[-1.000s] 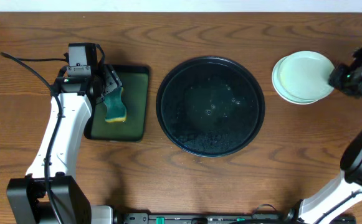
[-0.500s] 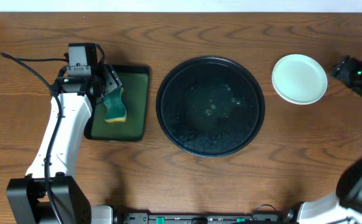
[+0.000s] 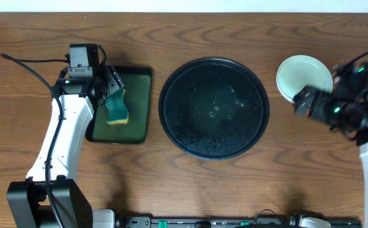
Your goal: Clean dirty plates on tray and stack at the side
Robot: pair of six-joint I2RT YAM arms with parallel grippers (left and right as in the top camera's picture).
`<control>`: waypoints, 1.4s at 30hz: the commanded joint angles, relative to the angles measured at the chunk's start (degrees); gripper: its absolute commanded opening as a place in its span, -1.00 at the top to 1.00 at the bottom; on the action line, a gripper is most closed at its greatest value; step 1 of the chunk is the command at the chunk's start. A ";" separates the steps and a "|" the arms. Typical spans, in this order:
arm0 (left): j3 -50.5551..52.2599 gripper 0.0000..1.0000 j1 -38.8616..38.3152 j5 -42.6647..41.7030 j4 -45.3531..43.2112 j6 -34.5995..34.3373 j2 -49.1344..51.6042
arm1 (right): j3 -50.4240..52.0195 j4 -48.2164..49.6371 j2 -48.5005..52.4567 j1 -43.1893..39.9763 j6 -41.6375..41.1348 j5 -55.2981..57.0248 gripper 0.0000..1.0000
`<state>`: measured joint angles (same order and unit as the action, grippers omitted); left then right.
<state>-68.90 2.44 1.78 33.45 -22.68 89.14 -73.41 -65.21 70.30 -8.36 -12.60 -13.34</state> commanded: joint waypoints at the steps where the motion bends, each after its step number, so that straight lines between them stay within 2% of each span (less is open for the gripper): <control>1: -0.37 -0.62 0.17 0.13 0.15 -0.07 0.02 | 3.82 -4.68 -1.73 4.04 -4.15 -0.31 -0.99; 6: -0.37 -0.62 0.17 0.13 0.15 -0.07 0.02 | 6.27 -9.38 -1.73 5.46 -4.09 -0.22 -0.98; 18: -0.37 -0.62 0.17 0.13 0.15 -0.07 0.02 | 6.78 -9.60 -1.73 5.40 -2.91 -0.22 -0.98; 23: -0.37 -0.62 0.17 0.13 0.15 -0.07 0.02 | 7.02 -8.94 -1.53 5.44 -1.25 -0.24 -0.98; 26: -0.37 -0.63 0.17 0.13 0.15 -0.07 0.02 | 9.90 -4.57 -2.84 5.53 0.39 -0.33 -0.98; 30: -0.37 -0.62 0.17 0.13 0.15 -0.07 0.02 | 19.30 7.41 -10.78 5.60 4.42 -4.48 -0.99; 34: -0.37 -0.63 0.17 0.13 0.15 -0.07 0.02 | 33.94 21.66 -25.73 5.64 7.37 -8.35 -0.98; 42: -0.37 -0.63 0.17 0.13 0.15 -0.07 0.02 | 51.12 35.80 -49.16 5.64 7.54 -8.33 -0.99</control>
<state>-68.90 2.44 1.63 33.47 -22.68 89.14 -25.80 -31.66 26.37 -3.20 -6.44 -20.64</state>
